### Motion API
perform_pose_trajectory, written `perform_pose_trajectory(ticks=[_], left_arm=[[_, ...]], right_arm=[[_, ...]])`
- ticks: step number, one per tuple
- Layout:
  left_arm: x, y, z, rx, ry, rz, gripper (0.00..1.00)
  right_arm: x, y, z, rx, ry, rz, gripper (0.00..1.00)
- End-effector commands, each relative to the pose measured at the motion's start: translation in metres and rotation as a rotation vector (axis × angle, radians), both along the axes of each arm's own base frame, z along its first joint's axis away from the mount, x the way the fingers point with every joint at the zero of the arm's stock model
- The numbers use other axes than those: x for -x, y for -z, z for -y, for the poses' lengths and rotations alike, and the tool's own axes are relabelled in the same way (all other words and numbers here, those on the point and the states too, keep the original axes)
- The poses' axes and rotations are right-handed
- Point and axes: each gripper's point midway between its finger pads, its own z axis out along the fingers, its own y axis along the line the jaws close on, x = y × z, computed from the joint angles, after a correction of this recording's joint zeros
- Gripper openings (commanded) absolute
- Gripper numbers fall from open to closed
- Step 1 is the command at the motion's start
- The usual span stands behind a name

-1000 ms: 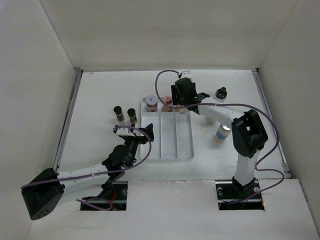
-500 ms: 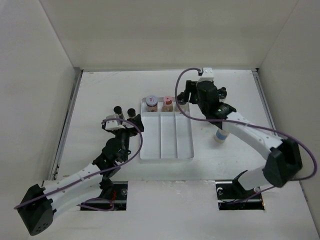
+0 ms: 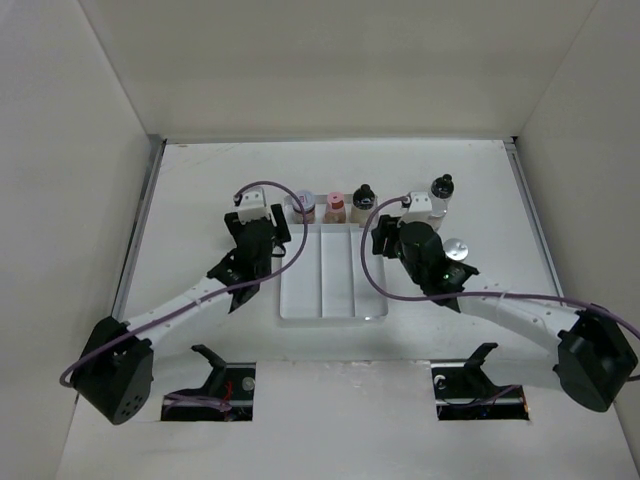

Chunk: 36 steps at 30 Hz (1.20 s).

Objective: Organize the condiment bottles

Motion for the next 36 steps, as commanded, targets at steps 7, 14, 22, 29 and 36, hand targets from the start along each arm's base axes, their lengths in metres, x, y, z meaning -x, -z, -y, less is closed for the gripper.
perform_pose_trajectory(ticks=[7,14,22,29,36], left_arm=[[-0.03,0.024,-0.006,0.013,-0.029,-0.102,0.68],[-0.041,0.034,-0.006,0.007,-0.034,-0.128,0.61],[-0.05,0.042,-0.006,0.002,-0.043,-0.129,0.44],[-0.041,0.004,-0.009,-0.005,-0.07,-0.037,0.25],[-0.009,-0.047,0.013,-0.004,-0.002,0.076,0.24]], right_arm=[[-0.005,-0.057,-0.003,-0.143,0.01,0.161,0.67],[-0.004,-0.058,-0.004,-0.146,0.001,0.161,0.67],[-0.003,-0.062,-0.003,-0.164,0.007,0.173,0.67],[-0.006,-0.052,-0.007,-0.142,0.002,0.153,0.66],[-0.007,-0.053,-0.005,-0.148,0.007,0.156,0.66]])
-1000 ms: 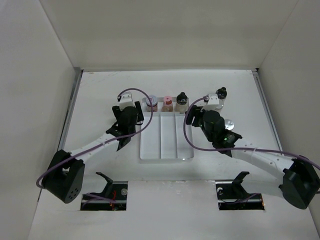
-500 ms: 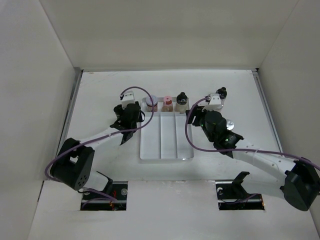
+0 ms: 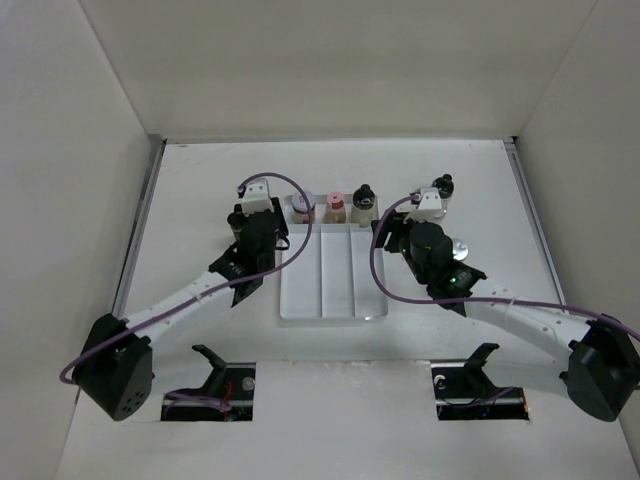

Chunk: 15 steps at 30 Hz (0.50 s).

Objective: Organize the condiment bottles

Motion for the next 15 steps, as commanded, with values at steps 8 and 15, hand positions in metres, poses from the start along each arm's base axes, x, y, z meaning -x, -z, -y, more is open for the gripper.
perform_pose_trajectory(ticks=[8,15], left_arm=[[0.01,-0.012,0.078,0.024,0.167,0.042,0.24],[0.001,0.004,0.099,0.026,0.195,0.033,0.24]], right_arm=[[-0.002,-0.024,0.008,-0.087,0.03,0.082,0.65],[-0.004,-0.022,0.009,-0.088,0.035,0.074,0.65]])
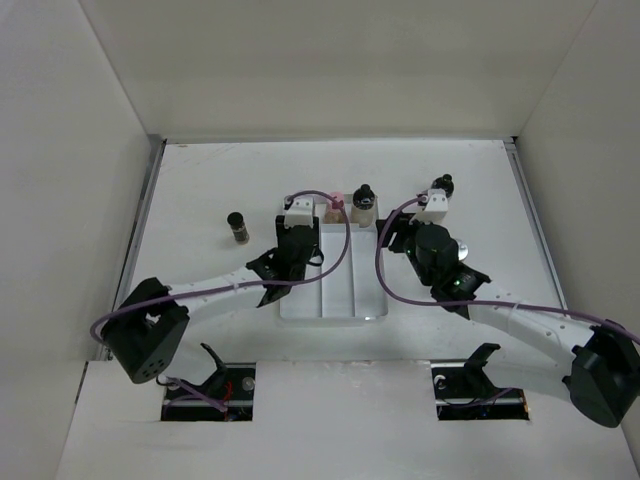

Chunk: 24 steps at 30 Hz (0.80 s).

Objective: Organize the condiment bottles

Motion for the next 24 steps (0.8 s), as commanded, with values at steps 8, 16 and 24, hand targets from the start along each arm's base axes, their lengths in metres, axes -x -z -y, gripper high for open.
perform_pose_trajectory(ticks=[8,16,24], left_arm=[[-0.025,-0.006,0.019,0.081,-0.01,0.056,0.31],[-0.024,0.005,0.009,0.081,-0.038,0.046,0.54],[-0.016,-0.04,-0.014,0.141,-0.075,0.118,0.76]], right_arm=[[-0.002,-0.022,0.002,-0.066,0.015,0.063,0.65],[-0.002,-0.024,0.003,-0.068,0.018,0.065,0.66],[-0.002,-0.023,0.003,-0.066,0.016,0.063,0.66]])
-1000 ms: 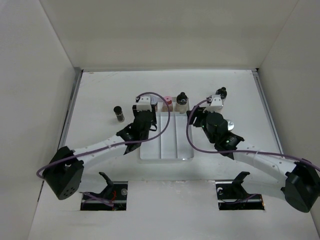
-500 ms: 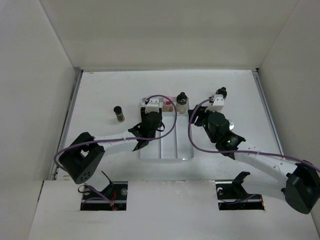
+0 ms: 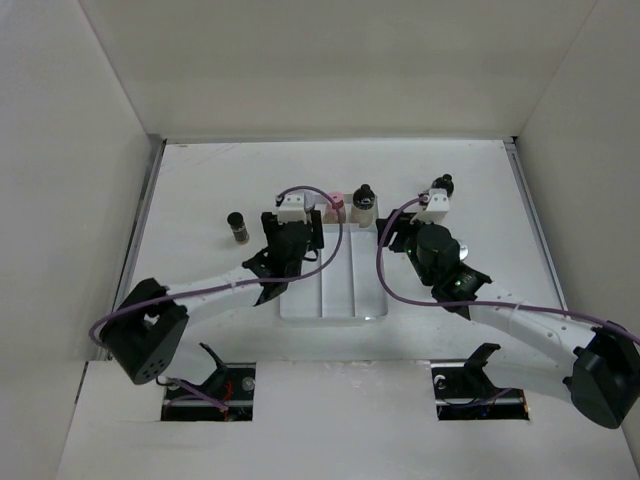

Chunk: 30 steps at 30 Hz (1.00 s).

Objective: Organize the condiment bottles

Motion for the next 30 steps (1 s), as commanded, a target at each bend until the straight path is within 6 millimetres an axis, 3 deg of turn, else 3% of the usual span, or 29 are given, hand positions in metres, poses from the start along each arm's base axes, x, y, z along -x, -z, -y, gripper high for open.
perform_pose_trajectory(ticks=[1,5,9,13,17,23,30], left_arm=[[0.001,-0.053,-0.019,0.104,-0.052,0.11,0.77],[0.001,-0.067,-0.065,0.106,-0.147,0.114,0.8],[-0.008,-0.055,-0.12,0.123,-0.278,0.051,0.8],[-0.02,-0.039,-0.155,0.12,-0.382,0.027,0.8],[-0.032,-0.025,-0.167,0.11,-0.423,0.005,0.78],[-0.042,-0.004,-0.169,0.103,-0.424,-0.028,0.73],[-0.055,0.001,-0.174,0.125,-0.439,-0.033,0.52]], right_arm=[[-0.002,-0.019,0.002,-0.056,0.014,0.054,0.66],[-0.003,-0.017,0.001,-0.052,0.013,0.049,0.67],[-0.004,-0.015,-0.002,-0.046,0.008,0.042,0.67],[-0.006,-0.011,-0.004,-0.035,0.006,0.035,0.69],[-0.008,-0.009,-0.006,-0.028,0.005,0.028,0.7],[-0.008,-0.007,-0.009,-0.022,0.0,0.024,0.71],[-0.008,-0.004,-0.013,-0.017,-0.009,0.015,0.71]])
